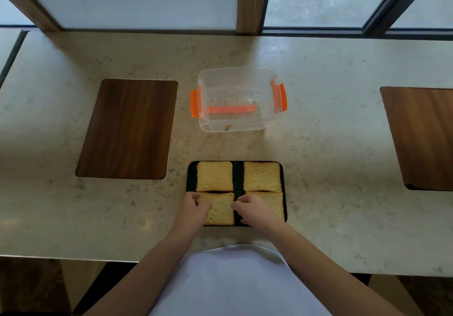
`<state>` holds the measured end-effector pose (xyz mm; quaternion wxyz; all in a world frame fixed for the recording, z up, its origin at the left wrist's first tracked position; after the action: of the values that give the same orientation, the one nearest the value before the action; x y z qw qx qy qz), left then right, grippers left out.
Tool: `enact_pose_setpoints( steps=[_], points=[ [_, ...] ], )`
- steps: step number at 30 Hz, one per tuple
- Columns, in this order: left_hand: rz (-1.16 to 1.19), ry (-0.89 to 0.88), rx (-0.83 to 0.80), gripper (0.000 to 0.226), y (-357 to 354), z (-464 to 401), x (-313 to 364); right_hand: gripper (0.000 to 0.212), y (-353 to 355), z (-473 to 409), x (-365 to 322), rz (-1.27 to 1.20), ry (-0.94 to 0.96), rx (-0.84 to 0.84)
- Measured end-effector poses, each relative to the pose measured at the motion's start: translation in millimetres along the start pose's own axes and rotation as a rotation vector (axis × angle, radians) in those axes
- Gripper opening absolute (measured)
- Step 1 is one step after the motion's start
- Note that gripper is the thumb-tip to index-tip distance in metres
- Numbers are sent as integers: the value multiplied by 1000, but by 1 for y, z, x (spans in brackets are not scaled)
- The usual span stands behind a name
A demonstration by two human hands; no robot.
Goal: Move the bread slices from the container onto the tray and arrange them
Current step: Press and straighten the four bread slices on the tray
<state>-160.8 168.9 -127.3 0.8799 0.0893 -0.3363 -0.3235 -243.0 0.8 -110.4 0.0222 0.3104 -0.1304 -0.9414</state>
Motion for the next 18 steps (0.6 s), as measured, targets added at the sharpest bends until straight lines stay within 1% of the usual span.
enact_pose_setpoints(
  steps=[3,5,8,11,13,15,18],
  points=[
    [-56,-88,25,47,-3,5,18,39,20,-3,8,-88,-16,17],
    [-89,-154,22,46,-9,7,32,35,39,-5,11,-130,3,59],
    [-125,-210,-38,42,-30,9,53,33,74,-4,12,-154,37,192],
    [-133,-218,-117,38,-57,7,67,35,103,-4,11,-117,61,311],
    [-137,-199,-148,44,-75,3,75,40,117,-6,11,-78,74,365],
    [-159,-171,-165,52,-90,-2,82,47,122,-11,10,-17,73,383],
    [-170,-132,-175,60,-107,-8,93,56,122,-18,13,24,38,362]
  ],
)
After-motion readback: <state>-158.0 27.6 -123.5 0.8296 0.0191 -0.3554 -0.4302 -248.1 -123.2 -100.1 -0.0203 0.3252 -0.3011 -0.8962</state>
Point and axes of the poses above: each hand's wrist, its own z-axis away from the middle knuckle, its own y-axis out of the back of the hand, x = y × z, the point moved 7 cm from there along -z, towards the middle knuckle, and after that the axes turned 4 degrees about y, right-handed, at the moved point
